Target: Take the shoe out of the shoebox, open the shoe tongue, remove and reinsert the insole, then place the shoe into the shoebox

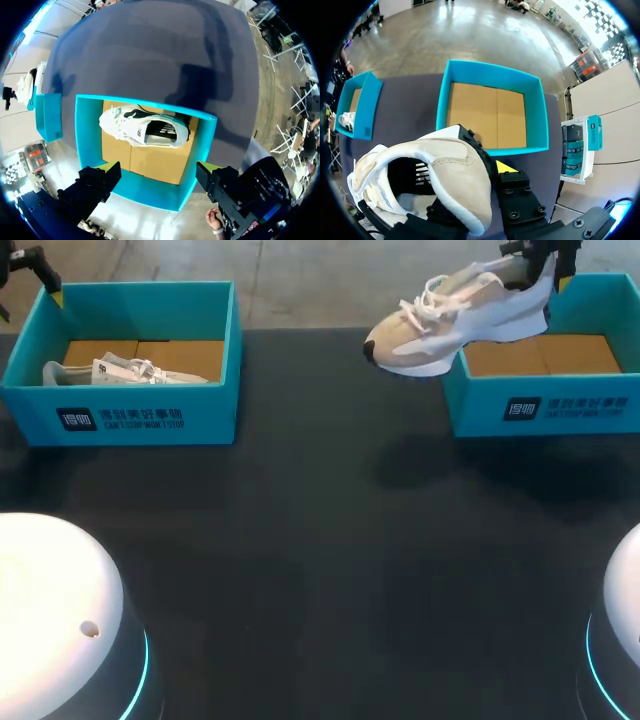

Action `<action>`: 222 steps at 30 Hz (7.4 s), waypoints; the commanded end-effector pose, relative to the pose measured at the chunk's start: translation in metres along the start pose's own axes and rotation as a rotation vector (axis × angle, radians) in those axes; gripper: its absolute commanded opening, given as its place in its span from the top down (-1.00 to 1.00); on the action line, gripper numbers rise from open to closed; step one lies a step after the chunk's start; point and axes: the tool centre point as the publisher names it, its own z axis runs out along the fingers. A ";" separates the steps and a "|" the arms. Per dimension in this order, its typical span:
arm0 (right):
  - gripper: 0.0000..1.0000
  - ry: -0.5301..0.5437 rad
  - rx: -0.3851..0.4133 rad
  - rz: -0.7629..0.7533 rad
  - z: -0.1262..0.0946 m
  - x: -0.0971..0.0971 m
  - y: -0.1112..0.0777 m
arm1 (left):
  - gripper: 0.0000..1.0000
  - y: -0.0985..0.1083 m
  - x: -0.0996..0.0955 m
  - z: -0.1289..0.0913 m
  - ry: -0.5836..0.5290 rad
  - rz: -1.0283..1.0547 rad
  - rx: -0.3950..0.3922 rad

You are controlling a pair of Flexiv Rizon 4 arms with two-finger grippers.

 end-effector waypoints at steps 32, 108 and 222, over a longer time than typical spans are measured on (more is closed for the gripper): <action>1.00 -0.003 -0.023 0.054 -0.034 0.054 -0.074 | -1.00 -0.051 -0.019 -0.027 0.020 -0.421 -0.053; 1.00 0.014 0.037 -0.019 -0.051 0.202 -0.220 | -1.00 -0.097 -0.009 -0.035 0.041 -0.757 -0.109; -1.00 0.150 -0.034 -0.142 0.027 0.249 -0.225 | -1.00 -0.097 -0.009 -0.035 0.041 -0.757 -0.109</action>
